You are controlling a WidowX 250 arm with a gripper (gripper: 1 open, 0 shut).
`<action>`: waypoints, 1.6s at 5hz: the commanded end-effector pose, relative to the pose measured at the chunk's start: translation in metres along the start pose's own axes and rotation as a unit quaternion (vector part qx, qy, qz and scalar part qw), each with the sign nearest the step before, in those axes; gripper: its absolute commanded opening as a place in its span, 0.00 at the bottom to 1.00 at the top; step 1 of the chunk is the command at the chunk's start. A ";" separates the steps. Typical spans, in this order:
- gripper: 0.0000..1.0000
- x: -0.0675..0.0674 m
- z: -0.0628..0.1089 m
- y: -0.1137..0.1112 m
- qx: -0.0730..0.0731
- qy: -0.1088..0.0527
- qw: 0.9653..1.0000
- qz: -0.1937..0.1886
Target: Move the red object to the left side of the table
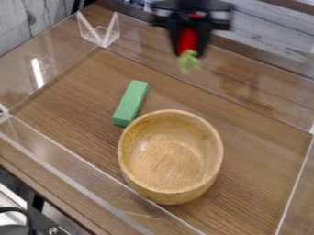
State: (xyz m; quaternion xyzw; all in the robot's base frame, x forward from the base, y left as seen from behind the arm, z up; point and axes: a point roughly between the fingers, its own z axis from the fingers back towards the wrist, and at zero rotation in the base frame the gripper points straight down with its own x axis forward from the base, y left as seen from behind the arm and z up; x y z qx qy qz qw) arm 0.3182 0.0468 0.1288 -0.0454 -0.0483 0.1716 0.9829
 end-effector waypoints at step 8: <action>0.00 0.022 -0.038 0.156 0.058 -0.013 0.998 -0.024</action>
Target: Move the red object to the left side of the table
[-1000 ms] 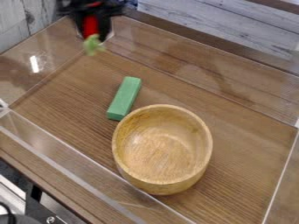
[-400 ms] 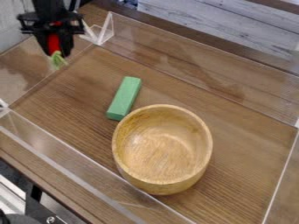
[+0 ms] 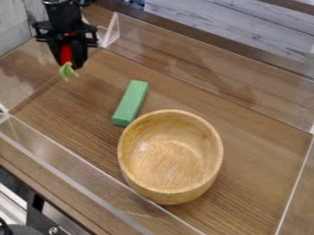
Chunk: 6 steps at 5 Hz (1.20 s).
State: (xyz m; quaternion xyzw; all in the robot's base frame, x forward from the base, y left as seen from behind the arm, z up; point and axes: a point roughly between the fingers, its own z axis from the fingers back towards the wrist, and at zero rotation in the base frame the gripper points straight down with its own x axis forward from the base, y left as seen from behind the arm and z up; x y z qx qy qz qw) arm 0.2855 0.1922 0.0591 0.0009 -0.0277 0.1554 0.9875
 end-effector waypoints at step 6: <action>1.00 0.014 -0.030 -0.013 -0.011 0.026 0.999 0.027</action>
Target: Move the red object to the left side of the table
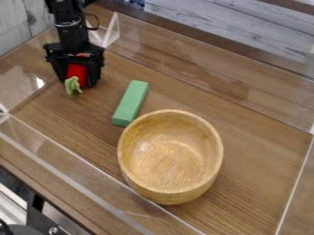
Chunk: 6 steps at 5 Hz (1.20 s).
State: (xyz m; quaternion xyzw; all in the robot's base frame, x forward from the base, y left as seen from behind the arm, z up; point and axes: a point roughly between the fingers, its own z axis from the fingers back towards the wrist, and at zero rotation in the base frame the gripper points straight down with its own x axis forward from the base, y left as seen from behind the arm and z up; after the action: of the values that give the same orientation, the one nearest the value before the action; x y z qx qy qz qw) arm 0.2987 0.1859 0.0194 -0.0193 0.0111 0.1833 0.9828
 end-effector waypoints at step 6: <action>1.00 0.008 0.072 -0.031 -0.048 -0.013 0.996 0.074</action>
State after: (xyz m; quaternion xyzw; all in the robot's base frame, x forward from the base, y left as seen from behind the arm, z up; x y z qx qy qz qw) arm 0.3104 0.1562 0.0579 -0.0763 0.0418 0.2522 0.9638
